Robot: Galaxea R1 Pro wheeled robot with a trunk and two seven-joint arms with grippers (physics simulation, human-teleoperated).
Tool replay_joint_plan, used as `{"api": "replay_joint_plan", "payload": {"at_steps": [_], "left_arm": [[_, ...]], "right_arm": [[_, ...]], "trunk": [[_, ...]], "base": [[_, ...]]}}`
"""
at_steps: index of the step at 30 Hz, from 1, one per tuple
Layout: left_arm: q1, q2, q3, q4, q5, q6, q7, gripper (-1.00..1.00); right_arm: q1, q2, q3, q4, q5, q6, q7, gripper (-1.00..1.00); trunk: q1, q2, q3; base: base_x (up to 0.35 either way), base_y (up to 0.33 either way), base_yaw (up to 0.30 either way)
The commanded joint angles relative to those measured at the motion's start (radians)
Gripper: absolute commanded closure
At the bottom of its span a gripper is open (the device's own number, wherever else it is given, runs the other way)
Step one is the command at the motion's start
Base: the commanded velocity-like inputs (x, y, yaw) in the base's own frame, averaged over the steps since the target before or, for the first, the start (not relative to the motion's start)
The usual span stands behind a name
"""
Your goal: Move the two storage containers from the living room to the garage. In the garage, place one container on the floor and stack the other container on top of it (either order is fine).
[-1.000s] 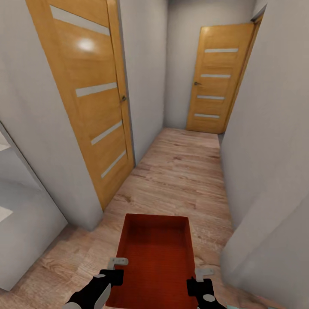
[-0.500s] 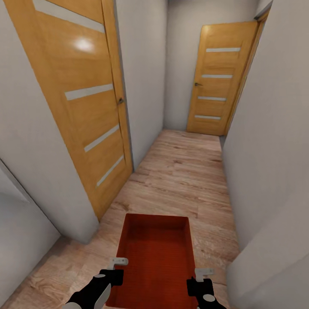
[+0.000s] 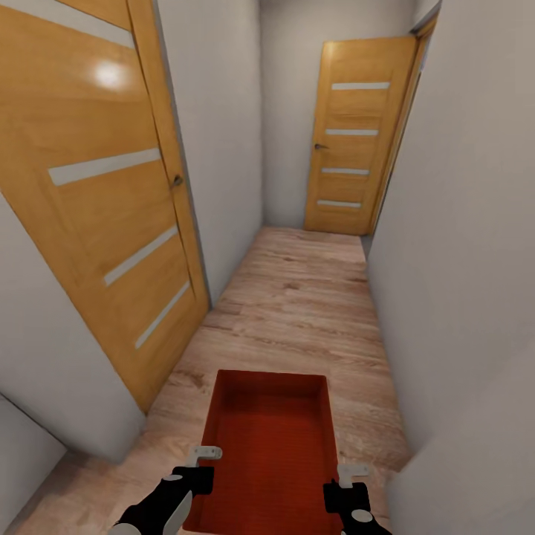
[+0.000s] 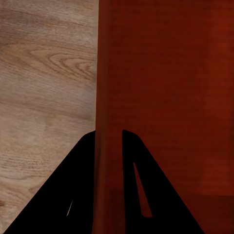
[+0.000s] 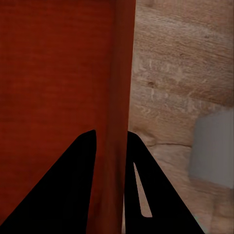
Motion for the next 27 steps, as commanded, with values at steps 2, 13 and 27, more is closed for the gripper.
{"api": "replay_joint_plan", "payload": {"at_steps": [2,13,27], "left_arm": [[-0.001,0.001,-0.009,-0.004,0.015,0.006,0.011,1.0],[-0.001,0.001,-0.009,-0.004,0.015,0.006,0.011,1.0],[-0.001,0.001,-0.009,-0.005,0.015,0.006,0.011,1.0]], "right_arm": [[-0.001,-0.012,0.006,0.025,-0.016,-0.005,-0.005,1.0],[-0.001,-0.012,0.006,0.025,-0.016,-0.007,-0.005,1.0],[-0.001,-0.014,0.007,0.025,-0.016,-0.007,-0.005,1.0]], "trunk": [[0.001,0.0,-0.001],[0.001,0.0,-0.001],[0.001,0.0,-0.001]], "base": [[0.323,0.0,-0.006],[0.323,0.0,0.0],[0.323,0.0,0.0]]}}
